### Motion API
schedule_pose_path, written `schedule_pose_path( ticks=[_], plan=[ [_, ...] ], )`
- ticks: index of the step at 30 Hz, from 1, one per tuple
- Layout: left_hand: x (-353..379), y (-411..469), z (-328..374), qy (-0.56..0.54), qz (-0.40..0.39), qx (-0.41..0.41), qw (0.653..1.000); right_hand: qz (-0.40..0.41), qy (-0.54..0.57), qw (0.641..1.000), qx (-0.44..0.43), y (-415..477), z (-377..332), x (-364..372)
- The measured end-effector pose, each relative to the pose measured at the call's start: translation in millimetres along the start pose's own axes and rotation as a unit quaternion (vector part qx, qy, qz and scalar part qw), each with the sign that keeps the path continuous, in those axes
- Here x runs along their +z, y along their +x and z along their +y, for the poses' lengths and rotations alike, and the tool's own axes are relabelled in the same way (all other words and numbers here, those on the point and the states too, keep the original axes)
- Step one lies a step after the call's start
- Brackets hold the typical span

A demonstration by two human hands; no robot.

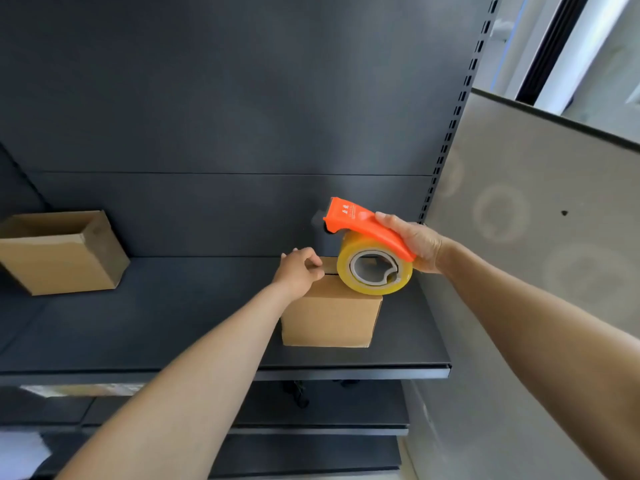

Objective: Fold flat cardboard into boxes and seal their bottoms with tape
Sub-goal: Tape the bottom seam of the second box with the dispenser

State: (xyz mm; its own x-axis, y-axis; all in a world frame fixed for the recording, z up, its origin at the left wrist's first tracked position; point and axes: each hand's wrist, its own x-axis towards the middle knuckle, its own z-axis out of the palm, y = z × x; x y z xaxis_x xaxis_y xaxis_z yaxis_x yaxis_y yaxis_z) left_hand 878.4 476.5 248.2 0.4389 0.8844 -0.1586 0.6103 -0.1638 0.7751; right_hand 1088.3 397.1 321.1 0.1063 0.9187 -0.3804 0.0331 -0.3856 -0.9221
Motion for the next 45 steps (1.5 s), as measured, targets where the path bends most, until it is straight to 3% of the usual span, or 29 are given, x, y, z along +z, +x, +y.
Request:
schedule_pose_path(
  ticks=[4,7,12,19,24,40,45],
  plan=[
    [-2.8,0.0,-0.8,-0.065,0.017,0.038,0.997,0.021,0.000,1.000,0.006,3.5,-0.1,1.2],
    [2.3,-5.1,16.3,-0.184,0.053,0.052,0.980,0.023,-0.004,1.000,0.008,6.2,-1.0,2.7],
    [-15.8,-10.9,45.1,-0.453,0.006,-0.064,0.889,0.025,0.000,1.000,0.015,6.8,-0.9,3.6],
    [-40.4,-7.8,47.7,-0.411,-0.031,-0.048,0.910,0.022,-0.032,0.999,0.017,8.6,-7.1,6.3],
    [-34.0,-6.7,33.9,-0.435,-0.041,-0.026,0.899,0.019,-0.049,0.998,0.022,9.7,-9.5,6.9],
    [-13.8,4.9,2.4,-0.459,-0.028,-0.087,0.884,0.012,-0.202,0.979,0.033,14.8,-33.7,9.3],
    [-16.6,5.8,3.7,-0.499,-0.038,-0.096,0.860,0.005,-0.219,0.975,0.041,15.9,-39.4,7.1]
  ],
)
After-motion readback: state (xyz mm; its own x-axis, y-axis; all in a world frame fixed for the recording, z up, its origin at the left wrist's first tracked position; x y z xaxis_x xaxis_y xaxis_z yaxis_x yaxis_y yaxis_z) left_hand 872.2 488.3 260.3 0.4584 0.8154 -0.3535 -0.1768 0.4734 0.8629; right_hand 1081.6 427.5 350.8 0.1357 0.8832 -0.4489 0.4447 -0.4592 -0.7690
